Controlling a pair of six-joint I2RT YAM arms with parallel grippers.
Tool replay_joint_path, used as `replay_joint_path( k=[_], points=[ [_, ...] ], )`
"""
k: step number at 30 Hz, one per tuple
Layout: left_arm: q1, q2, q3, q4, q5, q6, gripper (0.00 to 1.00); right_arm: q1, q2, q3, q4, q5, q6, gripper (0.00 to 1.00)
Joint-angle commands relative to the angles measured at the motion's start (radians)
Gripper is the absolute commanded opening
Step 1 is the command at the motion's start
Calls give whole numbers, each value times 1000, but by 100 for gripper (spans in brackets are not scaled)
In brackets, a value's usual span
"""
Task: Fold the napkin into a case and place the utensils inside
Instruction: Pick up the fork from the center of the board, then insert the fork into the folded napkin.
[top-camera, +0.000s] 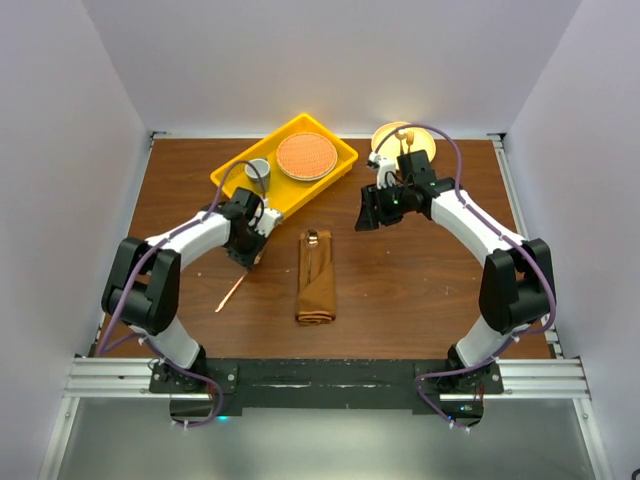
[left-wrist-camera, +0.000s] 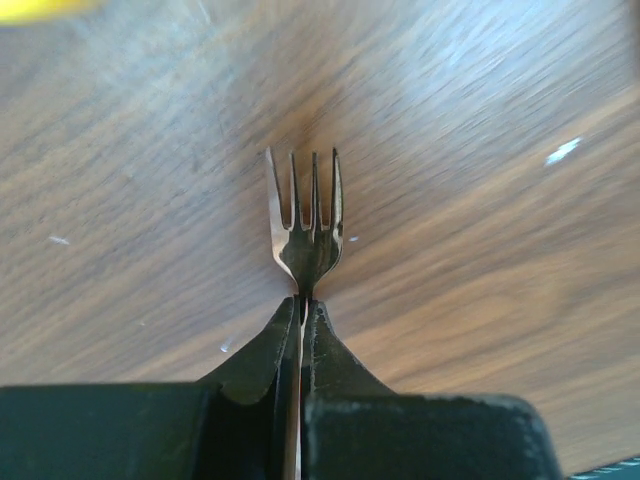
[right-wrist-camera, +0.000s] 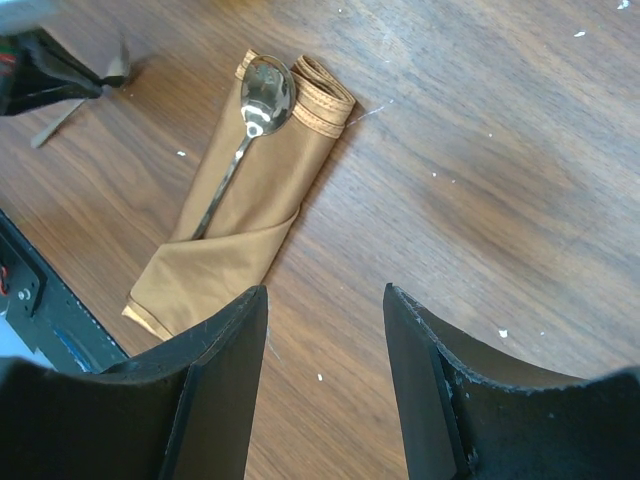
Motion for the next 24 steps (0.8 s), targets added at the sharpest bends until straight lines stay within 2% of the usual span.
replay_joint_path(
  k=[1, 3, 4, 7, 10, 16, 24],
  points=[
    [-83, -77, 253, 21, -12, -262, 0, -11, -34, 4, -15, 16, -29, 55],
    [-133, -34, 376, -20, -47, -388, 0, -14, -34, -3, -18, 18, -31, 55],
    [-178, 27, 505, -39, -104, -432, 0, -13, -36, -8, -15, 19, -31, 55],
    [-219, 150, 710, -80, -148, -569, 0, -17, -50, -25, -10, 27, -31, 55],
    [-243, 236, 815, -44, -193, -637, 0, -20, -63, -36, -18, 39, -36, 55],
    [-297, 294, 837, 110, -282, -694, 0, -34, -99, -65, -25, 55, -40, 56],
    [-303, 310, 717, 87, -251, -787, 0, -37, -108, -69, -27, 73, -39, 56]
  ],
)
